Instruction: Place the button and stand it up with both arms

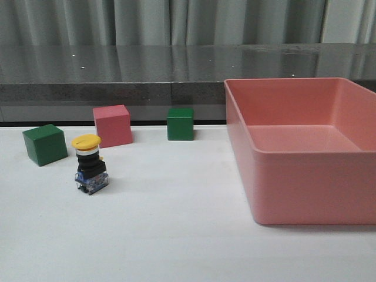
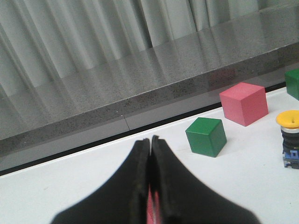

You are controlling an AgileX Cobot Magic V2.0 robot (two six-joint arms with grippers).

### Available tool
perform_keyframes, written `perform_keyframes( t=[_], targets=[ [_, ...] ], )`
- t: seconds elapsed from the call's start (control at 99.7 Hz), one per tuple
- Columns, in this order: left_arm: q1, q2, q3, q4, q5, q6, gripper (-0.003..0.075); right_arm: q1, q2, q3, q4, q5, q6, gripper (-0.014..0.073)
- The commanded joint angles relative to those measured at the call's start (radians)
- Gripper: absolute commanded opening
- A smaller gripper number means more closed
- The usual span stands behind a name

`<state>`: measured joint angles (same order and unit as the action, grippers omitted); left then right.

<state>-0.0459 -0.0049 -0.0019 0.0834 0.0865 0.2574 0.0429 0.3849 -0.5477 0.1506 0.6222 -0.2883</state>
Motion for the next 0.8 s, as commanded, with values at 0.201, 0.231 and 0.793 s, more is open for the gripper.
perform_keyframes(
  t=[0.201, 0.231, 0.793],
  targets=[
    [0.003, -0.032, 0.048, -0.002, -0.081, -0.014, -0.0020, -0.008, 0.008, -0.024, 0.001, -0.069, -0.003, -0.0060],
    [0.003, -0.032, 0.048, -0.002, -0.081, -0.014, -0.0020, -0.008, 0.008, -0.024, 0.001, -0.069, -0.003, -0.0060],
    [0.003, -0.032, 0.048, -0.002, -0.081, -0.014, -0.0020, 0.041, -0.142, 0.228, -0.066, -0.430, 0.065, -0.0060]
  ],
)
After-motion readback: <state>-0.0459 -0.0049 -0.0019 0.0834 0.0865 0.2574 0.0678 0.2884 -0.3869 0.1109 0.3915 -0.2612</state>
